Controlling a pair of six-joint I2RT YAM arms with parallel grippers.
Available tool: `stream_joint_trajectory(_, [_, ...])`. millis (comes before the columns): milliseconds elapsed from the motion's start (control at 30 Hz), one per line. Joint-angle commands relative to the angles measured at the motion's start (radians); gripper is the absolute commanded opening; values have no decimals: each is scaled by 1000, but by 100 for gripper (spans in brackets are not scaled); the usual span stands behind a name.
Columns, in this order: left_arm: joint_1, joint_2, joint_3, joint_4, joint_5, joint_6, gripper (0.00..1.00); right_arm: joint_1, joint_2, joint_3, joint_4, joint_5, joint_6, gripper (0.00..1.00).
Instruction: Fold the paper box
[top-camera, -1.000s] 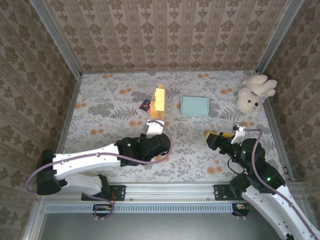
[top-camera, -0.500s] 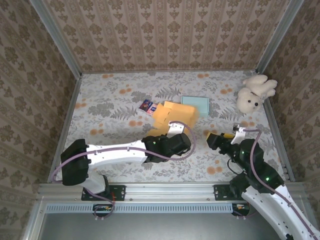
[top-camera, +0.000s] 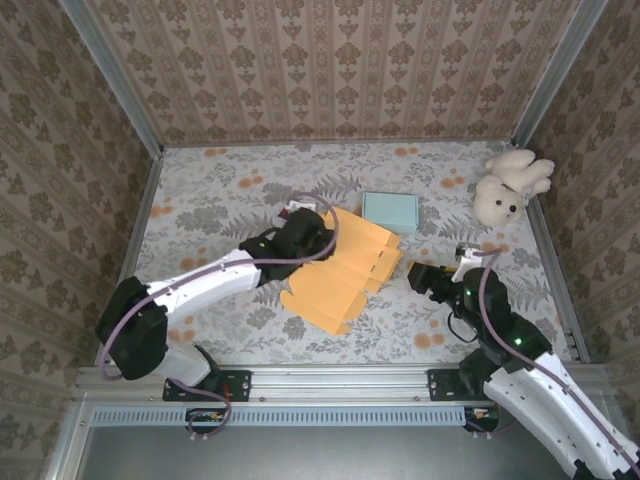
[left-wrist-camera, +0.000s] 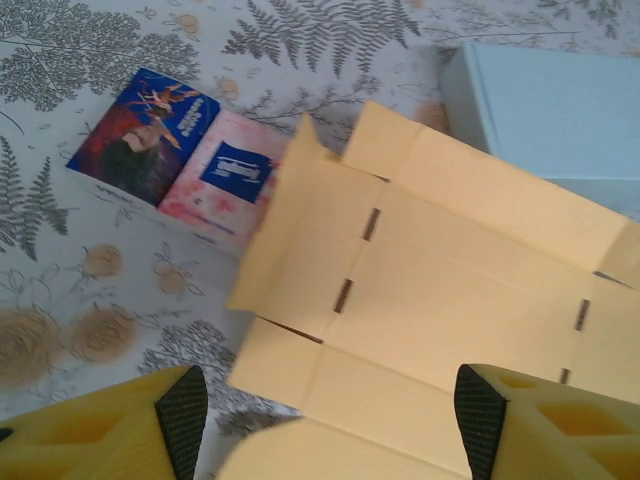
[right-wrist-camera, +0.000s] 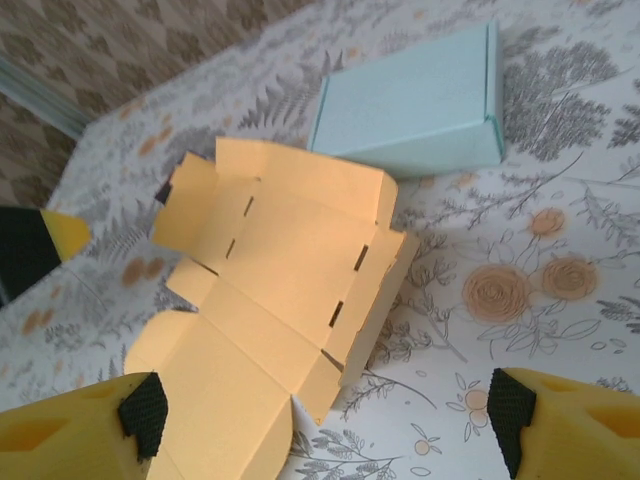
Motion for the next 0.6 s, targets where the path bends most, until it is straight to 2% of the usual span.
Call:
stream_joint_trajectory(0, [78,35,6,107,156,122,70,4,60,-12,103,-45,-7,87])
stream_joint_trajectory(133, [184,126,28,118,251,101,68,4,98,-19,142,-56,-10,87])
stream_joint_trajectory(200, [206,173,37,148,294,109,66,4,101,-24,150,-53,-11,87])
stream_joint_trajectory(333, [211,267,62,210,373,142,58,4,101,-30,165,-48,-11,87])
stream_joint_trajectory(433, [209,315,76,240,380,157,54,5,106,-28,170,-43,-12,87])
stream_joint_trajectory(567, [209,346,91,252,386,179,44,4,128,-19,171,-35,-19,87])
